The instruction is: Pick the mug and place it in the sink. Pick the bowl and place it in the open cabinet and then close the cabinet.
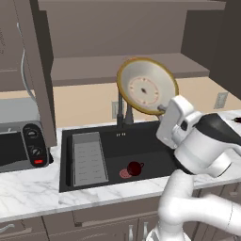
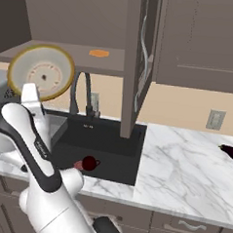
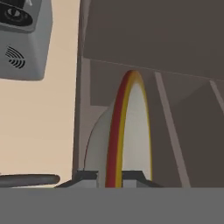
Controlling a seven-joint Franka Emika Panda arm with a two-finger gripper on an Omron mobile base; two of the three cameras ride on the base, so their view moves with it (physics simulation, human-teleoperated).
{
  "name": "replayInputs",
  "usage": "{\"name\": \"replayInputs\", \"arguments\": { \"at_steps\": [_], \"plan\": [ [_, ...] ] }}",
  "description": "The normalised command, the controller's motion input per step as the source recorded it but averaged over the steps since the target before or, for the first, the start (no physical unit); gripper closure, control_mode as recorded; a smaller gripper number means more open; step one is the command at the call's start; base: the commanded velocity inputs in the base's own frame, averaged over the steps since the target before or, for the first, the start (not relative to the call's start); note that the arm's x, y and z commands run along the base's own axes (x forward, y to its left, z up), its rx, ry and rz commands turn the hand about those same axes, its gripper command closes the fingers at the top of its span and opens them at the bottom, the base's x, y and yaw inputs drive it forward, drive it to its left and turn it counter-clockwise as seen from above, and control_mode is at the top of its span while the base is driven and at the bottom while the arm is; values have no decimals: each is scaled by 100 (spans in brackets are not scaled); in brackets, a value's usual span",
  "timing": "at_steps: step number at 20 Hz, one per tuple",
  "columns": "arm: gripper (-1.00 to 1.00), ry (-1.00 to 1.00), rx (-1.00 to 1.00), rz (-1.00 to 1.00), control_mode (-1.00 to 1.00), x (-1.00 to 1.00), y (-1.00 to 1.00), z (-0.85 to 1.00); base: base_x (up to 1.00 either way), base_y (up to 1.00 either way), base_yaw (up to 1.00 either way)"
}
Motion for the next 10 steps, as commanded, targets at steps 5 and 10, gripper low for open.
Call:
{"name": "replayInputs", "arguments": {
  "at_steps": [5, 10],
  "plan": [
    [100, 23, 0, -1, -100, 0, 3, 72, 0, 0, 0],
    [100, 23, 0, -2, -100, 0, 0, 67, 0, 0, 0]
  ]
}}
